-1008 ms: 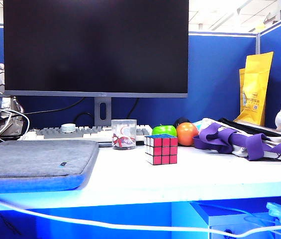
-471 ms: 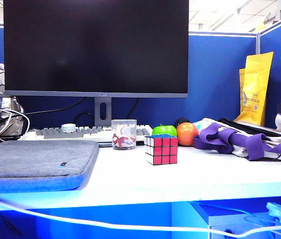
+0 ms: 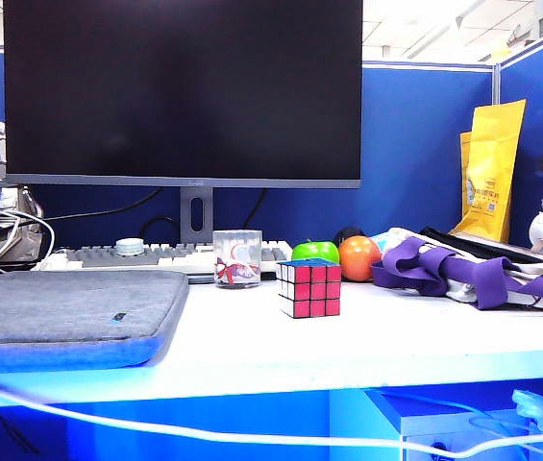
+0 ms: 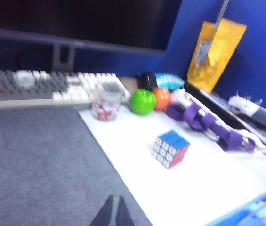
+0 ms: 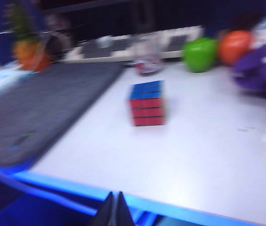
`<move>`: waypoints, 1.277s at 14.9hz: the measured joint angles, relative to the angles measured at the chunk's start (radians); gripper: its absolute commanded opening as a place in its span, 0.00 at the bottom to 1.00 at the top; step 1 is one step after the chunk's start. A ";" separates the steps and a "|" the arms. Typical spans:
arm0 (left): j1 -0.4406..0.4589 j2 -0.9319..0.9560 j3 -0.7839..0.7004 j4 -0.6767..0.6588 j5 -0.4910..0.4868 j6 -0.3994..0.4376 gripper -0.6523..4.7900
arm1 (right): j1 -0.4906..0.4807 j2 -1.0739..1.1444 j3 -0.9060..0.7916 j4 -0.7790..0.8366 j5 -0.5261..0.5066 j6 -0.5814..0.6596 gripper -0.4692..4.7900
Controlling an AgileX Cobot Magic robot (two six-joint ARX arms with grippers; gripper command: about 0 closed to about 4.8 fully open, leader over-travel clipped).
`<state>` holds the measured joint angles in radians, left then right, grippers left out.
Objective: Rotate the Rubik's Cube so that its red face is facing towards you.
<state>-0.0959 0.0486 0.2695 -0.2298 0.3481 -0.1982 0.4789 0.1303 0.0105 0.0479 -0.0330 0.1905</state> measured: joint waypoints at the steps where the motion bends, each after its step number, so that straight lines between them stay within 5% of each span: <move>1: 0.000 0.000 -0.002 0.011 -0.006 0.000 0.11 | 0.000 0.000 0.000 -0.001 0.052 0.000 0.08; 4: 0.000 -0.001 -0.002 0.024 -0.163 0.000 0.12 | 0.000 0.000 0.000 -0.005 0.098 0.000 0.08; 15: 0.000 -0.041 -0.116 0.033 -0.167 0.001 0.12 | 0.000 -0.018 0.000 -0.145 0.102 0.000 0.08; 19: 0.001 -0.041 -0.162 0.195 -0.169 0.002 0.12 | -0.002 -0.127 0.000 -0.073 0.101 0.000 0.08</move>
<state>-0.0952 0.0078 0.1074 -0.0353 0.1791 -0.1967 0.4770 0.0032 0.0105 -0.0250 0.0677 0.1905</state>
